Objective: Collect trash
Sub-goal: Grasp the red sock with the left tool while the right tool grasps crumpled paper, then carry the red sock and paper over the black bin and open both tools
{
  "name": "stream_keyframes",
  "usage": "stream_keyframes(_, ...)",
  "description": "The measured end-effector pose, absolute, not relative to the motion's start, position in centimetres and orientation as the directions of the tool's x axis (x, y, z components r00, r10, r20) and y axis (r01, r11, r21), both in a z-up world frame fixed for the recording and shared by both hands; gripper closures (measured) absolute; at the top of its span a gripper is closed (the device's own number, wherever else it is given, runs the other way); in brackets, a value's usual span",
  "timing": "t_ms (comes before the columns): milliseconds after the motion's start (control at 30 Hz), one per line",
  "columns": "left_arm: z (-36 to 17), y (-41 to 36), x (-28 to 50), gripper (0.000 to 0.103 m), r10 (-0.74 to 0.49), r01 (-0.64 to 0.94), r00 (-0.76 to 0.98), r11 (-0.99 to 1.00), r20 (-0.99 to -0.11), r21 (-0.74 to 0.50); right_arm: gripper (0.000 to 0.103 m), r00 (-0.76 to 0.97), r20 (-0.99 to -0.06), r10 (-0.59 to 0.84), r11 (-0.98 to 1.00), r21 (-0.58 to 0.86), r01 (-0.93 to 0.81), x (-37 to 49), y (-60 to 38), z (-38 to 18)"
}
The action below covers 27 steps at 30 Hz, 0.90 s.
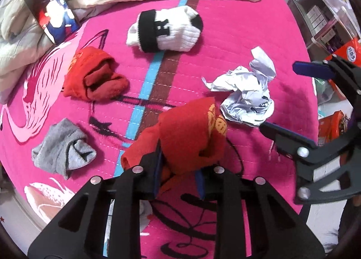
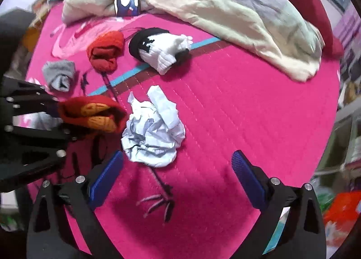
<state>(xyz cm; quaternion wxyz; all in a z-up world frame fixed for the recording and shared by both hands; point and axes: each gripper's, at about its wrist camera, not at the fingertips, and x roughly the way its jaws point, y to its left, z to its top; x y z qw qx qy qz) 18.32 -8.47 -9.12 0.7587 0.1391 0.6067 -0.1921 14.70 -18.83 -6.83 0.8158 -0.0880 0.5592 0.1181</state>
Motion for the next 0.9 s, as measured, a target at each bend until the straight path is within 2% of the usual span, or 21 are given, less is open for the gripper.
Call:
stream_keyframes(167,-9.2,-7.5,18.5,0.079,-0.126,0.440,0.184,0.897,-0.975,-0.033,0.012,0.315,-0.944,0.098,0.930,-0.025,-0.366,16.9,-16.4,-8.2)
stream_keyframes(233,-9.2,-7.1,18.7,0.079,-0.131,0.435,0.179,0.899,-0.975,-0.041,0.026,0.300,-0.948,0.103,0.922,-0.022,-0.386,18.0,-16.0,-9.1)
stream_keyframes(267,-9.3,-7.0,18.8,0.079,-0.135,0.436,0.174,0.899,-0.975,-0.047,0.042,0.280,-0.952,0.120,0.921,0.002,-0.390,18.4,-16.0,-9.6)
stream_keyframes(400,-9.3,-6.9,19.0,0.079,-0.137,0.428,0.170,0.902,-0.976,-0.052,0.047,0.272,-0.953,0.132,0.920,0.016,-0.391,19.2,-15.8,-10.5)
stream_keyframes(600,-8.1,-7.4,18.9,0.079,-0.122,0.442,0.193,0.897,-0.974,-0.024,0.047,0.301,-0.945,0.126,0.935,0.011,-0.356,16.8,-17.1,-8.5)
stream_keyframes(900,-5.6,-12.0,14.5,0.079,-0.127,0.516,0.223,0.857,-0.967,0.007,0.047,0.355,-0.925,0.133,0.965,0.038,-0.261,10.9,-21.6,-5.4)
